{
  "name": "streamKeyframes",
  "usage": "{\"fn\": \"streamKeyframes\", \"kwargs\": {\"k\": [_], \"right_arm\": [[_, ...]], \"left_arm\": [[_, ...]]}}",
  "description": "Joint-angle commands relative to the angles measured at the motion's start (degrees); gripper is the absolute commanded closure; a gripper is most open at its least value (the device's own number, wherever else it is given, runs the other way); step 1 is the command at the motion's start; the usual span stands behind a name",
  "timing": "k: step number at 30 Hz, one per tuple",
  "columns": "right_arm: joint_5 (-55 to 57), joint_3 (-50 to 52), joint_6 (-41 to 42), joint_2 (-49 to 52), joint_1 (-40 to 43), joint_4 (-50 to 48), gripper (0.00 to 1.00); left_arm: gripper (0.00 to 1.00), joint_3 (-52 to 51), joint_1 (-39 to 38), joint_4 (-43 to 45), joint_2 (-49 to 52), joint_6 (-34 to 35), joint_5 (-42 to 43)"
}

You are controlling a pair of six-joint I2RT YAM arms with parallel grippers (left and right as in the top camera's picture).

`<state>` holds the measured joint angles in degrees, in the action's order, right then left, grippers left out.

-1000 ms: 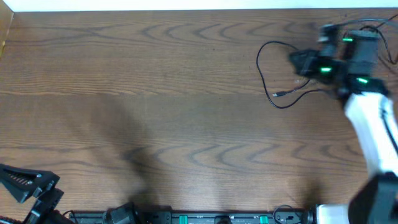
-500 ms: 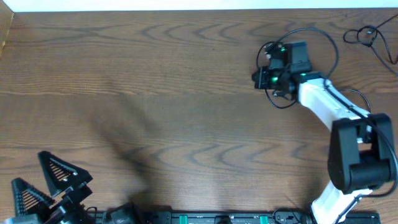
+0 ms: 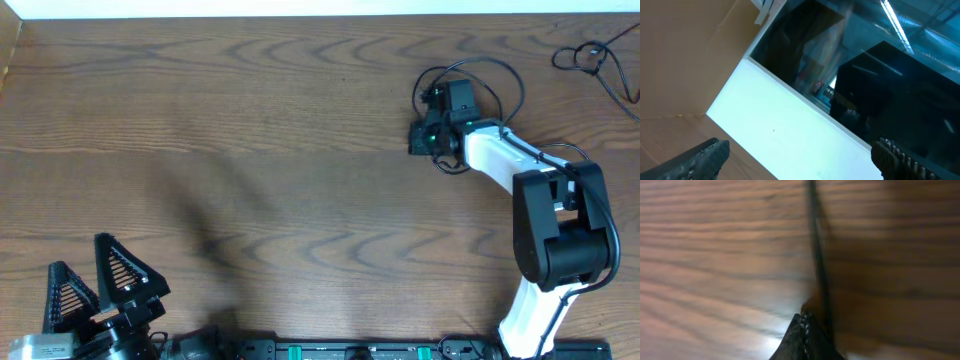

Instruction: Untangle cables

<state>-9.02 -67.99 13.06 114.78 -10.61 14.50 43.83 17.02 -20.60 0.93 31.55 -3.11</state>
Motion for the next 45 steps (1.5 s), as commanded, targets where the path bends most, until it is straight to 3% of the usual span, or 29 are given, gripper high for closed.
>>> {"fn": "streamKeyframes", "kwargs": {"k": [1, 6, 12, 17, 23, 29, 37, 42, 45], "right_arm": [[9.1, -0.7, -1.8, 0.4, 4.1, 1.7, 0.99], [12.0, -0.7, -6.1, 0.4, 11.3, 3.3, 0.99], [12.1, -0.7, -8.0, 0.4, 18.8, 3.8, 0.99], [11.6, -1.2, -8.2, -0.1, 23.6, 4.6, 0.99], [8.7, -5.0, -10.4, -3.9, 25.0, 7.4, 0.99], [-1.2, -7.7, -10.4, -15.8, 24.1, 8.7, 0.99], [-3.6, -7.8, -7.8, -33.4, 21.2, 6.9, 0.97], [-3.7, -7.8, -2.5, -44.9, 18.8, 1.5, 0.95], [-4.5, -7.8, -1.3, -50.9, 17.7, -2.0, 0.95]], "left_arm": [[0.02, -0.3, -0.2, 0.5, -0.8, 0.5, 1.0], [0.02, -0.3, -0.2, 0.1, -0.8, 4.9, 1.4], [0.02, -1.7, -0.2, 0.0, -0.8, 5.0, 1.4], [0.02, -2.0, -0.2, -0.6, -0.7, 5.3, -3.5], [0.02, -6.9, -0.2, -0.5, 1.3, 6.4, 7.4], [0.02, -19.3, -0.2, 6.3, 2.6, -3.6, 7.9], [0.02, -29.0, -0.2, 9.6, 2.6, -4.5, 8.5], [0.02, -32.8, -0.2, 13.3, 2.6, -12.9, 15.2], [0.02, -34.9, -0.2, 16.1, 2.6, -14.4, 15.7]]}}
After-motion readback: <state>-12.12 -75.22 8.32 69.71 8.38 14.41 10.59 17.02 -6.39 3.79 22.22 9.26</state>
